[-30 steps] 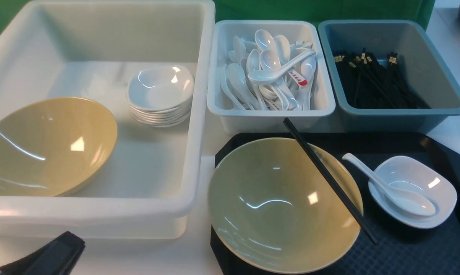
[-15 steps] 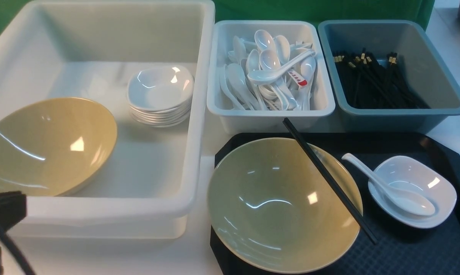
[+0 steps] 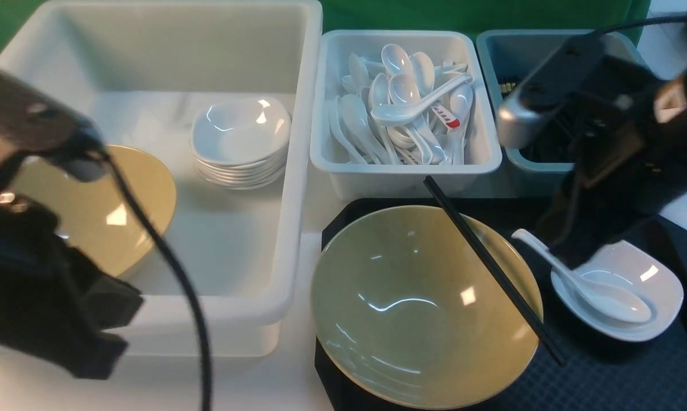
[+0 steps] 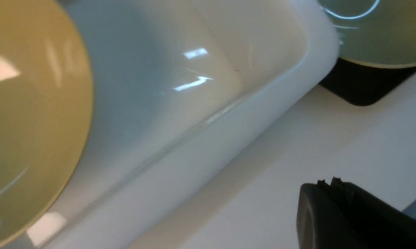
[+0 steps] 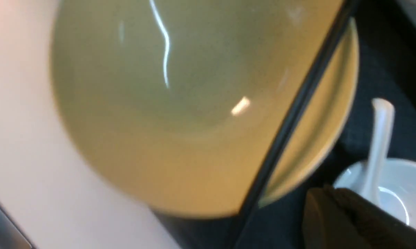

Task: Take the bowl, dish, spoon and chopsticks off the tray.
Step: Use the right arm to grab the chopsticks

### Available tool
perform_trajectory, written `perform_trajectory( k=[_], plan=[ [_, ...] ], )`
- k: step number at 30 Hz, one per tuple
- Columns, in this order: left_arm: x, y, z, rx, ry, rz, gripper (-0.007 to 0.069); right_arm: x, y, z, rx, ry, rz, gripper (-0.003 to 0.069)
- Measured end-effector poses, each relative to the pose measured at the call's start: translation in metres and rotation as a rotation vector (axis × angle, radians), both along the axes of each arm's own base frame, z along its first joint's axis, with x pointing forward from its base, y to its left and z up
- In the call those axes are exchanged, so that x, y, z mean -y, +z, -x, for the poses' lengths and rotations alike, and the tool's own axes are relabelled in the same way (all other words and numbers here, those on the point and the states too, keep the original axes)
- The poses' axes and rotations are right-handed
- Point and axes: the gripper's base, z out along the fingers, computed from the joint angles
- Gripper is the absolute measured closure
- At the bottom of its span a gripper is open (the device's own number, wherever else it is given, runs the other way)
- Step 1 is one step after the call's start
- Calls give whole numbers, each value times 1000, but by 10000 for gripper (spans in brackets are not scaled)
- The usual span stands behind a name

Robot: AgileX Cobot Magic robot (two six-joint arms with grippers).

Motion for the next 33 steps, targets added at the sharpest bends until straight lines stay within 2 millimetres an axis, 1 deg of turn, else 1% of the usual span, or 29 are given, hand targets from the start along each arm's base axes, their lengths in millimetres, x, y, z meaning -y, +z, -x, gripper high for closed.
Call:
perform_trajectory(
  k=[1,2,4,6,7,10,11,12,14,17,21,22,23,25,26,27,29,30,31,32,33],
  plan=[
    [15,-3,-8,-14,-57,-22,636,-11,-8,-12,-24,-17,10,606],
    [17,-3,-9,-10,-63,-23,636,-12,-10,-14,-31,-20,13,603],
    [32,-5,-14,-12,-121,-55,634,-21,-23,-28,-62,-55,25,556],
    [39,-6,-15,-4,-152,-79,634,-25,-35,-35,-84,-78,32,483],
    [40,-7,-15,-4,-155,-81,634,-25,-35,-36,-86,-81,33,475],
    [41,-6,-15,11,-165,-96,633,-29,-45,-41,-98,-96,34,344],
    [40,-6,-15,16,-164,-103,633,-30,-48,-44,-97,-98,33,286],
    [40,-6,-15,16,-164,-103,633,-31,-49,-44,-98,-98,34,280],
    [40,-6,-15,22,-162,-111,633,-32,-53,-49,-86,-99,36,222],
    [39,-6,-16,25,-160,-115,633,-33,-58,-52,-81,-101,42,201],
    [39,-5,-17,40,-154,-118,633,-37,-75,-60,-105,-110,67,202],
    [39,-5,-17,41,-152,-118,633,-37,-77,-61,-108,-111,69,203],
    [39,-5,-17,42,-151,-120,633,-38,-83,-64,-116,-121,75,208],
    [39,-5,-17,39,-139,-118,633,-40,-91,-68,-118,-130,84,235],
    [39,-5,-17,38,-134,-116,633,-40,-92,-68,-118,-135,82,256],
    [39,-5,-17,38,-134,-116,633,-40,-93,-69,-117,-135,81,262],
    [38,-6,-17,31,-129,-118,633,-41,-92,-69,-111,-141,75,347],
    [38,-6,-17,29,-129,-120,633,-41,-91,-70,-110,-140,74,412],
    [38,-6,-17,27,-129,-121,633,-41,-91,-69,-111,-141,75,460],
    [38,-6,-17,27,-129,-121,633,-41,-91,-69,-112,-141,76,484],
    [38,-6,-16,23,-129,-124,633,-41,-91,-69,-119,-141,80,538]
  ],
)
